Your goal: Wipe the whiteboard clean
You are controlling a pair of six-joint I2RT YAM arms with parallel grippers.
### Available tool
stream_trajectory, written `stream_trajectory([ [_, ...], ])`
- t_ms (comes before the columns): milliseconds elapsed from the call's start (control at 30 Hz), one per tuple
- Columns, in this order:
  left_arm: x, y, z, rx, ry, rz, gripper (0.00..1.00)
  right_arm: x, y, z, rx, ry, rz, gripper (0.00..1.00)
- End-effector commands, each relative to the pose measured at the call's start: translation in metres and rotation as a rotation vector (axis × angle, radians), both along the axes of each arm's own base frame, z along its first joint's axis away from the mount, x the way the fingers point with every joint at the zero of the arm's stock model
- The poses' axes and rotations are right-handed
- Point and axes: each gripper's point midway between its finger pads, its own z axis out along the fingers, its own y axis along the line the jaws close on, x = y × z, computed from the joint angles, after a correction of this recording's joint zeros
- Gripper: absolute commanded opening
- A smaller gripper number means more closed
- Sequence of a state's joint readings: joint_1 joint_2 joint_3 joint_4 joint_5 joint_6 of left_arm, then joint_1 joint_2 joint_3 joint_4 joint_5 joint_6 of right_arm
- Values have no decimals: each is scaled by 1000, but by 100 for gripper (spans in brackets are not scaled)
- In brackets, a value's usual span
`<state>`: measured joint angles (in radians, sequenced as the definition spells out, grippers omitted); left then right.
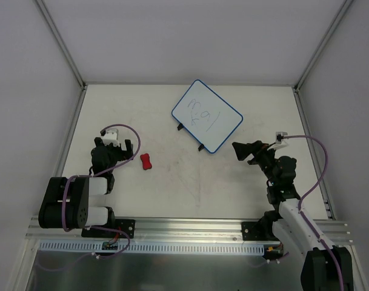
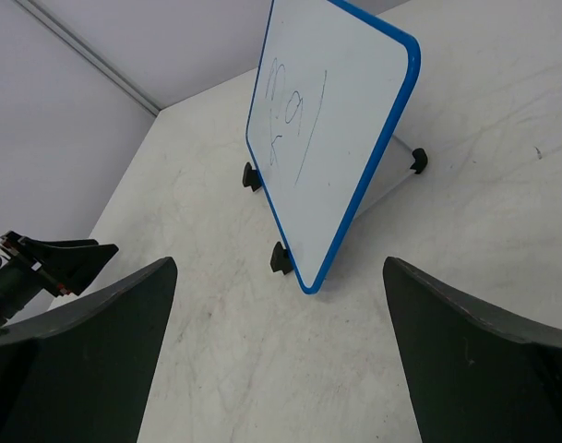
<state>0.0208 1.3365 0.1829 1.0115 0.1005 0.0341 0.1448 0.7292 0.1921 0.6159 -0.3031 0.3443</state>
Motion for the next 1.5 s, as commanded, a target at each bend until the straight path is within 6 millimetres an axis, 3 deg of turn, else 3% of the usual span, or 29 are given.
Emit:
stream_trajectory([
  [0, 10, 0, 21, -6, -73, -1, 99, 3, -2, 16, -27, -83, -17, 99],
  [267, 7, -2, 25, -3, -91, -15, 99, 5, -4, 4, -60, -62, -24, 99],
  [400, -1, 4, 42, -10, -130, 22, 99, 5, -2, 0, -68, -59, -6, 99],
  [433, -3, 5, 56, -20, -160, 38, 99, 4, -1, 1, -67, -64, -3, 99],
  [500, -6, 9, 59, -47, -117, 74, 99, 4, -2, 2, -68, -74, -5, 99],
  [533, -2, 22, 83, -117, -159, 182, 99, 4, -2, 3, -72, -79, -4, 99],
  [567, -10, 29, 68, -133, -63, 242, 99, 4, -2, 3, -72, -79, -7, 99],
  [633, -15, 43, 74, -226, -28, 383, 99, 4, -2, 2, -74, -75, -7, 99],
  [667, -26, 64, 68, -230, 33, 536, 99, 4, -2, 1, -75, -72, -5, 99],
  [767, -48, 85, 55, -354, 77, 792, 99, 2, 1, -1, -84, -78, 15, 99],
  [933, -36, 56, 66, -354, 61, 559, 99, 2, 3, -1, -69, -93, 28, 99],
  [1067, -39, 49, 59, -408, 74, 551, 99, 10, 8, -12, -47, -42, 43, 99],
  [1467, -42, 38, 55, -440, 101, 500, 99, 44, 26, -4, 8, -91, 115, 99],
])
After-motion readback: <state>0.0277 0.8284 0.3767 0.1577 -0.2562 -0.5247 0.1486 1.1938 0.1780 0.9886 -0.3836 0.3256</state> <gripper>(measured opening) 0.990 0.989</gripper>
